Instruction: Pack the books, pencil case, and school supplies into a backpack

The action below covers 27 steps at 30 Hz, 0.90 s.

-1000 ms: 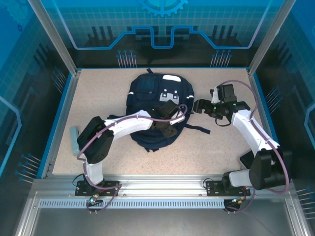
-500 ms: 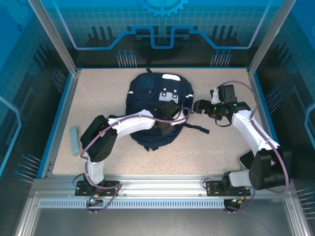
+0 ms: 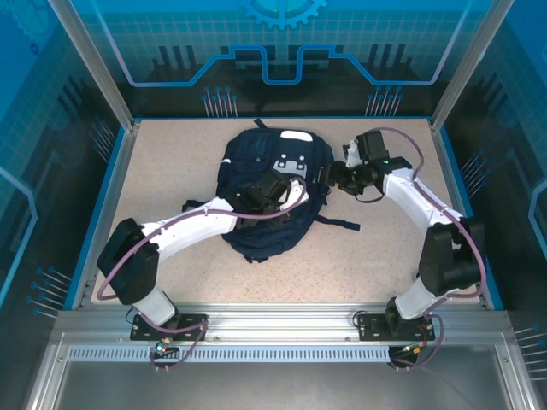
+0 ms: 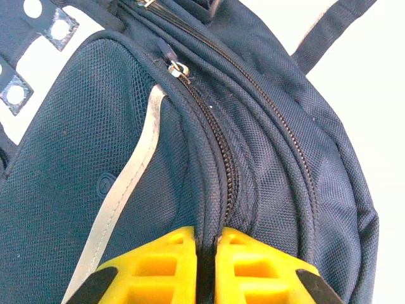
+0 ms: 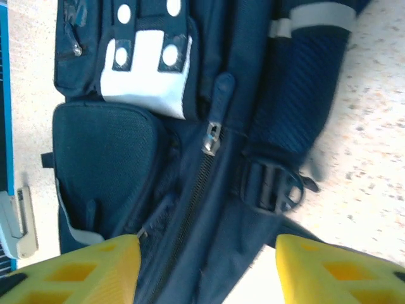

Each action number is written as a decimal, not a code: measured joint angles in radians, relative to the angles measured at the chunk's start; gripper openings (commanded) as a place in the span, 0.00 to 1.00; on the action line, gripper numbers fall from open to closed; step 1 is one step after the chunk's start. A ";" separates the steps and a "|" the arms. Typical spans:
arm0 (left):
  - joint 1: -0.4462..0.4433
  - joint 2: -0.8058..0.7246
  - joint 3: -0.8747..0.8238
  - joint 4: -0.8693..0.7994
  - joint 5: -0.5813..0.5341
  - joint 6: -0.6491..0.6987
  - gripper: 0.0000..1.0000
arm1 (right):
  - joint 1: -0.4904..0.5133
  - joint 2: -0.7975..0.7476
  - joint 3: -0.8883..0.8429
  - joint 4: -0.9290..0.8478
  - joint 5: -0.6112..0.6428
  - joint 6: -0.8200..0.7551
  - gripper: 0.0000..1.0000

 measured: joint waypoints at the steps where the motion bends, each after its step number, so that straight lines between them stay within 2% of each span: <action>1: 0.001 -0.013 -0.011 0.005 0.004 -0.007 0.09 | 0.008 0.023 0.022 0.000 0.002 0.008 0.50; 6: 0.007 -0.058 -0.051 0.023 0.027 -0.035 0.09 | 0.023 0.150 0.118 -0.010 0.002 0.035 0.41; 11: 0.007 -0.074 -0.072 0.034 0.050 -0.059 0.09 | 0.044 0.243 0.187 -0.046 0.023 0.040 0.40; 17: 0.007 -0.078 -0.084 0.054 0.068 -0.075 0.09 | 0.060 0.305 0.261 -0.096 0.063 0.031 0.35; 22: 0.008 -0.078 -0.088 0.064 0.075 -0.088 0.09 | 0.066 0.347 0.317 -0.155 0.112 0.011 0.21; 27: 0.008 -0.078 -0.089 0.073 0.081 -0.089 0.08 | 0.080 0.353 0.341 -0.192 0.166 0.004 0.20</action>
